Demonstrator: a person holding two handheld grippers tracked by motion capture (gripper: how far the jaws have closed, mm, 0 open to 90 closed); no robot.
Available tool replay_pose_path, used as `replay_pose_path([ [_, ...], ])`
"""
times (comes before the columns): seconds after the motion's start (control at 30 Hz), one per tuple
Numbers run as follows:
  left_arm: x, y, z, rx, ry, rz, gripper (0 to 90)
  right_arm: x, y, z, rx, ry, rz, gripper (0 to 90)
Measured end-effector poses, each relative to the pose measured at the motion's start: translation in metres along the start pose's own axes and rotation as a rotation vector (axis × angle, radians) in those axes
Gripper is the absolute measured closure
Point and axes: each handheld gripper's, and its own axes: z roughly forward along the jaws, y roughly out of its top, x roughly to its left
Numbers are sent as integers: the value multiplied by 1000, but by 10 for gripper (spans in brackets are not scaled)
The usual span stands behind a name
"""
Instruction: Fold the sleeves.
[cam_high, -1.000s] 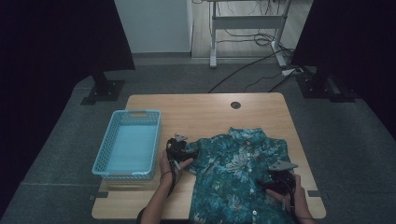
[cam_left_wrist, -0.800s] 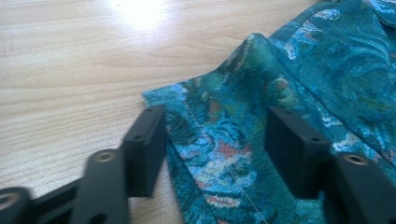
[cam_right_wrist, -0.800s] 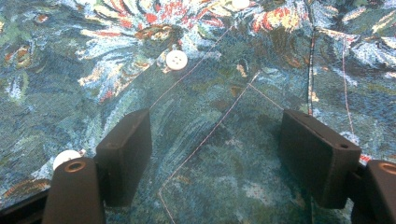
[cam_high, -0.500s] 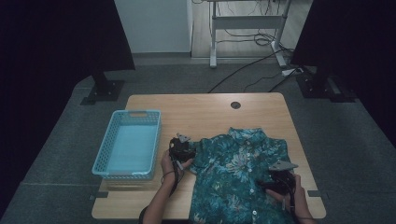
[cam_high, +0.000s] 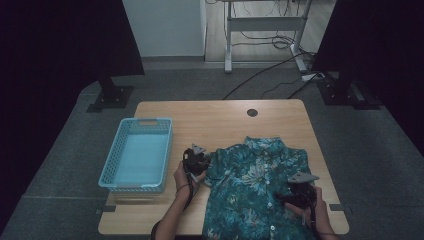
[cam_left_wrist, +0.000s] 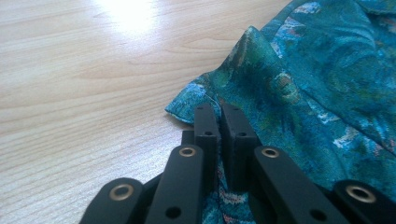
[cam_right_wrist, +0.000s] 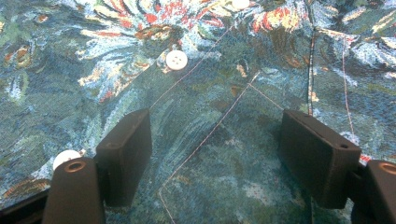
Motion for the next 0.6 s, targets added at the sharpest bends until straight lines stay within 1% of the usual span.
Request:
replay_pose_path([
  [0.17, 1, 1, -1, 8, -16, -1, 873, 0, 0, 0, -1, 1, -2, 255],
  [0.3, 3, 4, -7, -8, -35, -16, 875, 0, 0, 0, -2, 2, -2, 255],
  [0.43, 3, 8, -17, -28, -41, -21, 876, 0, 0, 0, -2, 2, -2, 255],
  [0.6, 3, 20, -34, -53, -45, -4, 873, 0, -1, 0, -8, 1, -5, 251],
])
